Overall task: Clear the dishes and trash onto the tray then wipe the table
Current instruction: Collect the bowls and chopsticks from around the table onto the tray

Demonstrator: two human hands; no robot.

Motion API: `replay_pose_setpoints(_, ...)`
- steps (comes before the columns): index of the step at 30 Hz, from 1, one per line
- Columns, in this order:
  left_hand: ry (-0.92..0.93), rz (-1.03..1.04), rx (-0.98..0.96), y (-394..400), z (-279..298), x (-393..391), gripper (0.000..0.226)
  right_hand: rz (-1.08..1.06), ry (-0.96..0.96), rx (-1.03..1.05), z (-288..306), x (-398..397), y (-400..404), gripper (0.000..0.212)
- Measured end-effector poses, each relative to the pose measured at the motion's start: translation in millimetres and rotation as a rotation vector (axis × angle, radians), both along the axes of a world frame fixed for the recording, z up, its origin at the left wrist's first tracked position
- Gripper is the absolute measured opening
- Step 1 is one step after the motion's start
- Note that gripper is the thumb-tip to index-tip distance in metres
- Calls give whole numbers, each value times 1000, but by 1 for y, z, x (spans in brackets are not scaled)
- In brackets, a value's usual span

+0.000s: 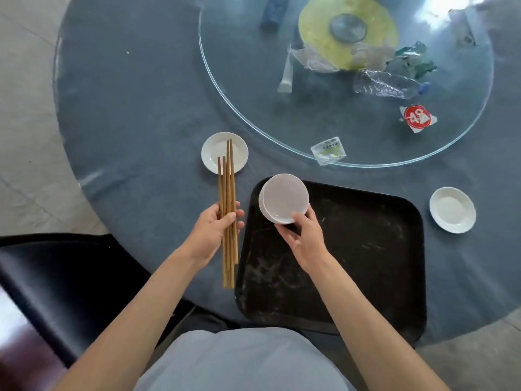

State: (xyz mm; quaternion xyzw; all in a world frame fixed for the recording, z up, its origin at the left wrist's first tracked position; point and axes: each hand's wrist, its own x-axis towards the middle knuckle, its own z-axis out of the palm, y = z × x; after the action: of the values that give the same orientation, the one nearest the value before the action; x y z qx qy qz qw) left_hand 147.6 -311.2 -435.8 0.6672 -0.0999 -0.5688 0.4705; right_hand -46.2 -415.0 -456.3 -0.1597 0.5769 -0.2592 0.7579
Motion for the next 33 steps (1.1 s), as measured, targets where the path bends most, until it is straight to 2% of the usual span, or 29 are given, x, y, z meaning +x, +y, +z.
replay_pose_setpoints(2, -10, -19, 1, -5, -2, 5, 24, 29, 80, -3, 6, 1, 0, 49)
replay_pose_setpoints(4, -36, -48, 4, -10, -2, 10, 23, 109, 339, -75, 16, 1, 7, 51)
replay_pose_setpoints(6, -109, -97, -12, -15, 0, 16, 23, 173, 680, -350, 27, 1, 16, 48)
replay_pose_setpoints(7, -163, -131, -39, -16, 2, 19, 23, 183, 751, -534, 36, 4, 20, 44)
replay_pose_setpoints(8, -225, -165, -82, -18, 5, 22, 24, 200, 730, -691, 47, 9, 22, 41)
replay_pose_setpoints(10, -345, -245, -180, -18, 11, 26, 22, 292, 544, -855, 68, 28, 20, 47)
replay_pose_setpoints(14, -480, -367, -353, -10, 13, 30, 14, 569, 276, -955, 91, 81, 14, 77)
replay_pose_setpoints(17, -554, -415, -401, -4, 11, 30, 28, 661, 177, -993, 90, 108, 19, 73)
replay_pose_setpoints(20, -639, -404, -490, 0, 12, 31, 36, 630, 197, -995, 83, 120, 28, 52)
replay_pose_setpoints(23, -609, -408, -535, -2, 10, 34, 36, 606, 241, -995, 75, 127, 38, 31)
replay_pose_setpoints(27, -649, -439, -452, -3, 4, 38, 35, 582, 312, -969, 74, 137, 46, 14)
replay_pose_setpoints(30, -574, -424, -422, -3, 2, 42, 37, 586, 336, -998, 71, 141, 45, 6)
replay_pose_setpoints(33, -440, -399, -502, -3, 11, 41, 41, 655, 447, -1077, 73, 141, 45, 12)
